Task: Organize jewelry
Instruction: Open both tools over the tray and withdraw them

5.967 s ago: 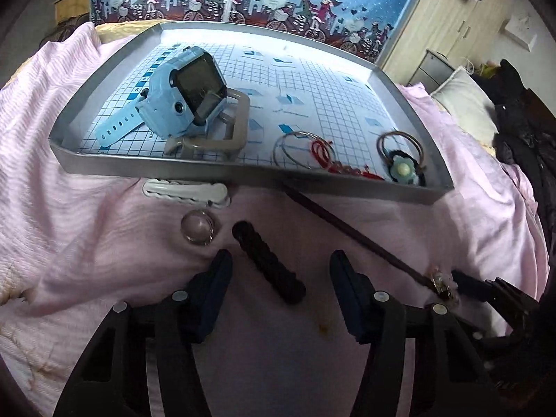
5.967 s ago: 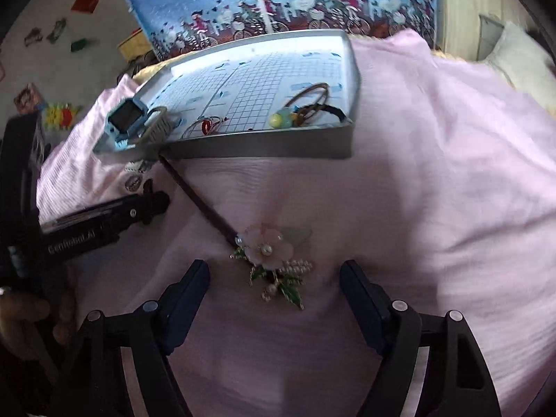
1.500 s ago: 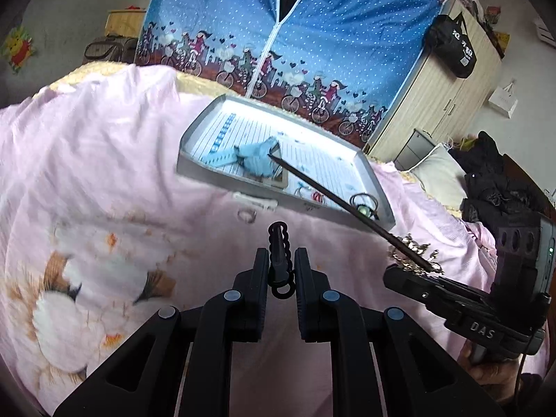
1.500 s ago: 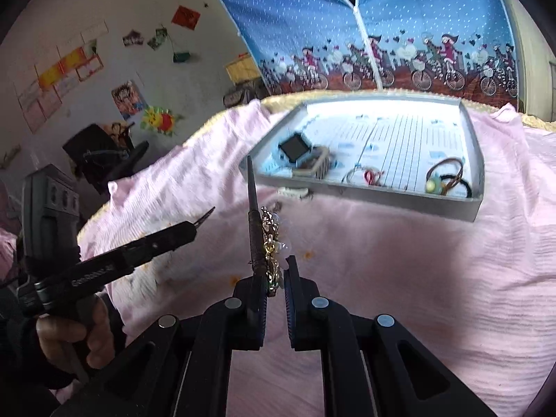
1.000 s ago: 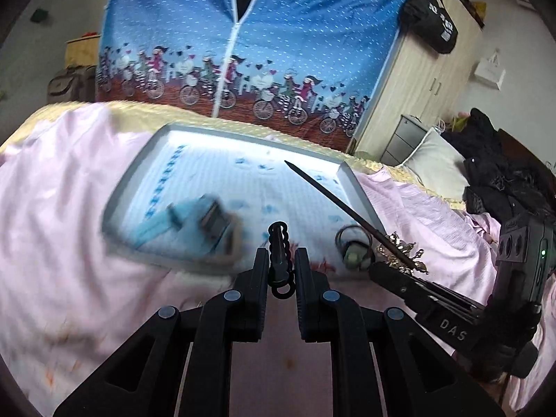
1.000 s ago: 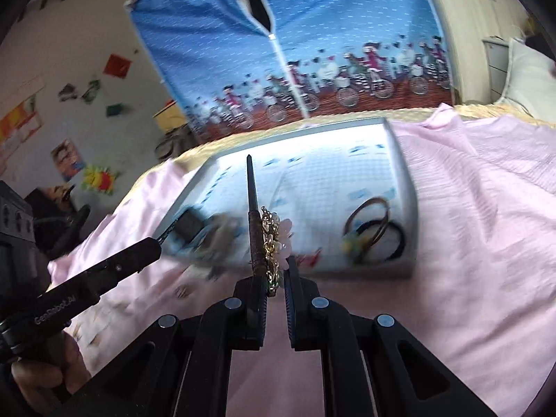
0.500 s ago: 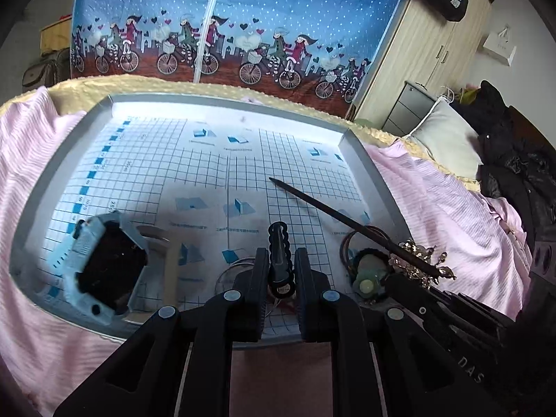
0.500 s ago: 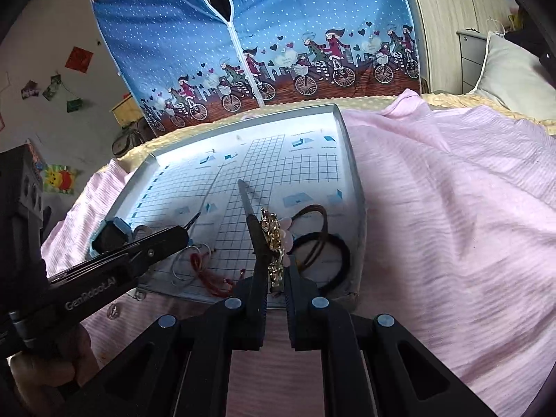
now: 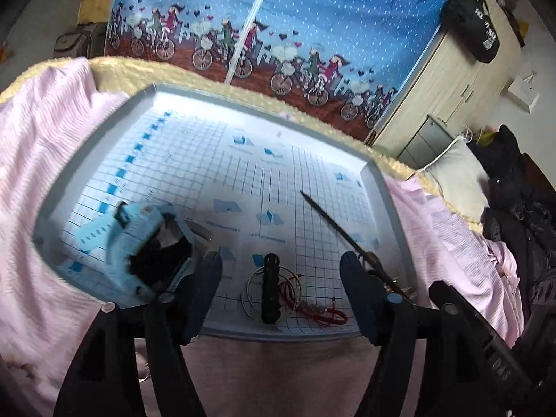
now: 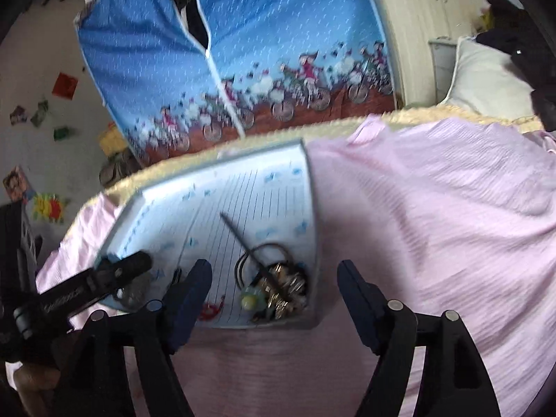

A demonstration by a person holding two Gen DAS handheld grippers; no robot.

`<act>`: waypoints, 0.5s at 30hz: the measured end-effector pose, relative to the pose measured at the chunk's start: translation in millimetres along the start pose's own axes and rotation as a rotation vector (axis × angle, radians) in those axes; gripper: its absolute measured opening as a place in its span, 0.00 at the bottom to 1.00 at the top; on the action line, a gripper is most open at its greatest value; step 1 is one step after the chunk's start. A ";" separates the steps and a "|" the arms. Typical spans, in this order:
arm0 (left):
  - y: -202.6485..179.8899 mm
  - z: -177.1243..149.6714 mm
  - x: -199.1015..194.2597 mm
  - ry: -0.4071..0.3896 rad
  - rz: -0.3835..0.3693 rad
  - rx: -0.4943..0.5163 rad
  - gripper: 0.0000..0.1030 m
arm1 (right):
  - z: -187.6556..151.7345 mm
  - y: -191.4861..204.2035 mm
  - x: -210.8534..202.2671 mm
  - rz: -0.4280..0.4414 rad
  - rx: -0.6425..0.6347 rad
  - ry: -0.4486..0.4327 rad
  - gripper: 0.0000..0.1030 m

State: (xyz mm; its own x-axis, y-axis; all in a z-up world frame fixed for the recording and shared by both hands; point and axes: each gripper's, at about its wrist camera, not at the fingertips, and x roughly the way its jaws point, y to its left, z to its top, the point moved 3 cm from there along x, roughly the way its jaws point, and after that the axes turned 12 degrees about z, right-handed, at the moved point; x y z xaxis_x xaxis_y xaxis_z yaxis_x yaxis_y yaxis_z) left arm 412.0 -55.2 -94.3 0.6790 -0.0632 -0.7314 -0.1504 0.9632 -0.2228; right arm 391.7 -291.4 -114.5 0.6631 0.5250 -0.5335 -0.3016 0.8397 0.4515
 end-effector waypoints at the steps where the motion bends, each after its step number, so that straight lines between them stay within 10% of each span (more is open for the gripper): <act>1: 1.2 0.7 -7.8 -0.017 0.003 0.003 0.69 | 1.4 -1.7 -6.4 -0.006 0.007 -0.019 0.76; 6: 8.8 3.3 -59.8 -0.150 0.036 0.001 0.98 | 4.8 7.0 -33.1 -0.008 -0.018 -0.116 1.00; 15: 31.1 -15.1 -147.8 -0.339 0.067 0.048 0.98 | -5.9 73.0 -78.5 0.044 -0.202 -0.227 1.00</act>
State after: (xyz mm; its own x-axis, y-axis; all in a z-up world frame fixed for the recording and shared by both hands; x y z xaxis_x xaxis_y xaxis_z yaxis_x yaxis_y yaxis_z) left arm 296.2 -19.9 -2.9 0.8700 0.0836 -0.4859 -0.1747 0.9738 -0.1453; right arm 313.6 -270.4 -43.8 0.7757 0.5360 -0.3332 -0.4481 0.8395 0.3074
